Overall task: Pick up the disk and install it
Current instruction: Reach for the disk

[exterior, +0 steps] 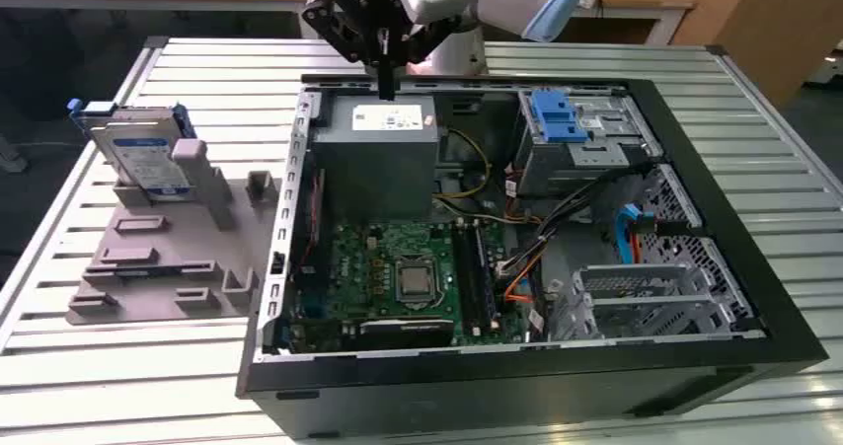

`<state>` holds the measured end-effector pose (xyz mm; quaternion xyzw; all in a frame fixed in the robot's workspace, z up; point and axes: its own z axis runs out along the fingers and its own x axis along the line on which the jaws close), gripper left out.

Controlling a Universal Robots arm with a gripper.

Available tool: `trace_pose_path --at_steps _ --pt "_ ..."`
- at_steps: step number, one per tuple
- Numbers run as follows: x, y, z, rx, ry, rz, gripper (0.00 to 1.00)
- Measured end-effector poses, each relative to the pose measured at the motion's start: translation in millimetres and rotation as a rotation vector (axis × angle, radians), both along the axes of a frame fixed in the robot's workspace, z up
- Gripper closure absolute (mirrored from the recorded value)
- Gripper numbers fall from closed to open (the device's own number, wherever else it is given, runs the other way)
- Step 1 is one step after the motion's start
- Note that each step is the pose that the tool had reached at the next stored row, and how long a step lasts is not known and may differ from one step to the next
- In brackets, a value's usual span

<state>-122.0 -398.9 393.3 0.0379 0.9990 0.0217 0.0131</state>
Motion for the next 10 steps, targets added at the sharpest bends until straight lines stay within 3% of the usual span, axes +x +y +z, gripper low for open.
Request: trace_pose_path --at_steps 2,3,10 --pt "-0.6 0.0 -1.3 0.0 0.0016 0.0 0.89" --pt "-3.3 0.0 -5.1 -0.0001 0.011 0.0 0.89" --pt "-4.4 0.0 -5.6 0.0 0.0116 0.0 0.89"
